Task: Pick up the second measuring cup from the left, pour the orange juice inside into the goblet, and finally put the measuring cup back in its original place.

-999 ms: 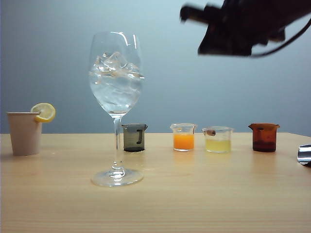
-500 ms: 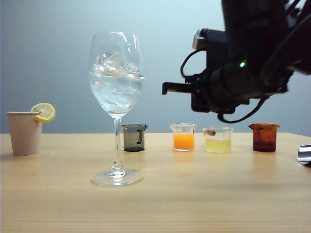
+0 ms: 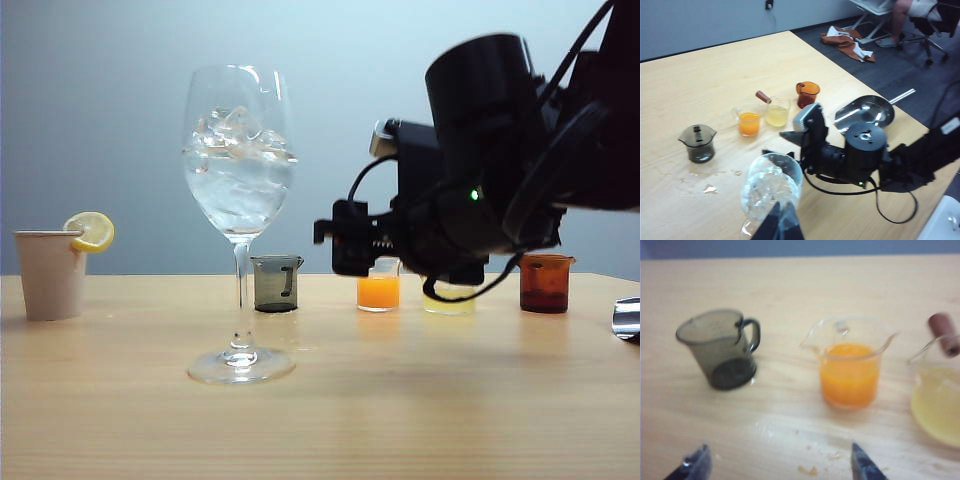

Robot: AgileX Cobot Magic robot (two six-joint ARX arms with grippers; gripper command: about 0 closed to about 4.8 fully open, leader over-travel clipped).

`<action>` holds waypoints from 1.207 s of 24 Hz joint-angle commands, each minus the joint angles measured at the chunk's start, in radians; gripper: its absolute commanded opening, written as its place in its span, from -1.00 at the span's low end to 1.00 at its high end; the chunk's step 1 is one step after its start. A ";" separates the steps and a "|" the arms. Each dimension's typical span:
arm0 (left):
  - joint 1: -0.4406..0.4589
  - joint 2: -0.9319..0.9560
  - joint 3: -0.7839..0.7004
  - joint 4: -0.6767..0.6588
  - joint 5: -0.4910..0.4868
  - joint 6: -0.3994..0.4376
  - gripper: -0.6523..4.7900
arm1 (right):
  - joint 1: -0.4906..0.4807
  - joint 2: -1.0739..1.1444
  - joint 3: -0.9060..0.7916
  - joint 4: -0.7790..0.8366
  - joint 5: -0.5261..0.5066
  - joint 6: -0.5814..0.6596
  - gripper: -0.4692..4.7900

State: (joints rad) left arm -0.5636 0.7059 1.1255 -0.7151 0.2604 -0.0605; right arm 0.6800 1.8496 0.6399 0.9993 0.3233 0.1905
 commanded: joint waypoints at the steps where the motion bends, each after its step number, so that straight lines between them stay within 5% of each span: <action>1: -0.001 0.000 0.007 0.015 0.016 0.000 -0.78 | -0.027 0.038 0.022 0.056 -0.066 0.004 0.47; 29: -0.001 0.000 0.007 0.023 0.017 0.000 -0.78 | -0.164 0.151 0.179 -0.009 -0.188 -0.007 0.46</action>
State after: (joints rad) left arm -0.5636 0.7059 1.1255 -0.7105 0.2703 -0.0605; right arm 0.5182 2.0037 0.8127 0.9749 0.1520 0.1898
